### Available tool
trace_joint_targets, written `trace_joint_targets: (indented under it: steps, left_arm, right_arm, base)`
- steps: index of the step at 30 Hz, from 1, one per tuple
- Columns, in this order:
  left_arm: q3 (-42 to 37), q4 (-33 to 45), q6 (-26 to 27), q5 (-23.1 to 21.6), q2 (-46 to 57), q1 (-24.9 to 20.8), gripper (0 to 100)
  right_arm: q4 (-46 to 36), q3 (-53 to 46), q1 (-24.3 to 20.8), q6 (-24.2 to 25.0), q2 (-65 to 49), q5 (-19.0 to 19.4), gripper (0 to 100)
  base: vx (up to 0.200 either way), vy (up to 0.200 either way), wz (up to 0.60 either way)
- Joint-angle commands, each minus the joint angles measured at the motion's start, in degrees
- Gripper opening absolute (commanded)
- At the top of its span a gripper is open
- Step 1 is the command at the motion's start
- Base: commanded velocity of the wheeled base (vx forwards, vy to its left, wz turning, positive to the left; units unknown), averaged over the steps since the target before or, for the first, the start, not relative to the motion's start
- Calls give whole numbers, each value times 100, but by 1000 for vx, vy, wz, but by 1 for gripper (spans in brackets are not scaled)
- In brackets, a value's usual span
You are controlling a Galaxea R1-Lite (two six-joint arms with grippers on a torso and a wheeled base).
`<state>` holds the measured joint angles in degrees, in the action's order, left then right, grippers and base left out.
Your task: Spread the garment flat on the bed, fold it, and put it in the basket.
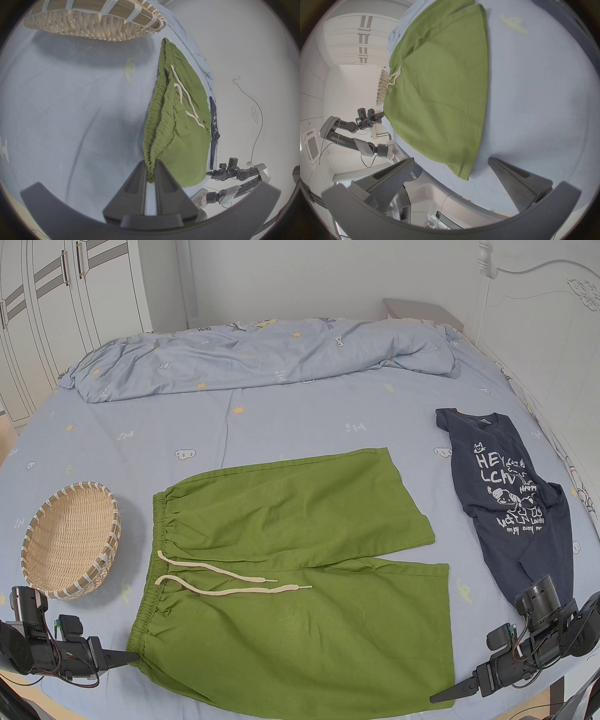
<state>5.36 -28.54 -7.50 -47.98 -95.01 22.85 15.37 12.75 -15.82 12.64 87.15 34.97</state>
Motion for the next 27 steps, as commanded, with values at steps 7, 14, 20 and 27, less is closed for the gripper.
trace_joint_targets:
  steps: [7,14,20,27]
  left_arm:
    - [0,-3,-6,-1,9,1,0]
    - [0,-3,-6,-1,9,1,0]
    - [0,-3,-6,-1,9,1,0]
    - [0,-3,-6,-1,0,1,0]
  right_arm:
    - [45,-27,-202,19,408,308,100]
    - [599,-53,-202,28,768,335,100]
    - [1029,-71,-202,37,953,343,100]
    - [1056,-133,-132,45,979,343,0]
  base:
    - [0,0,0]
    - [0,0,0]
    - [0,0,0]
    - [0,0,0]
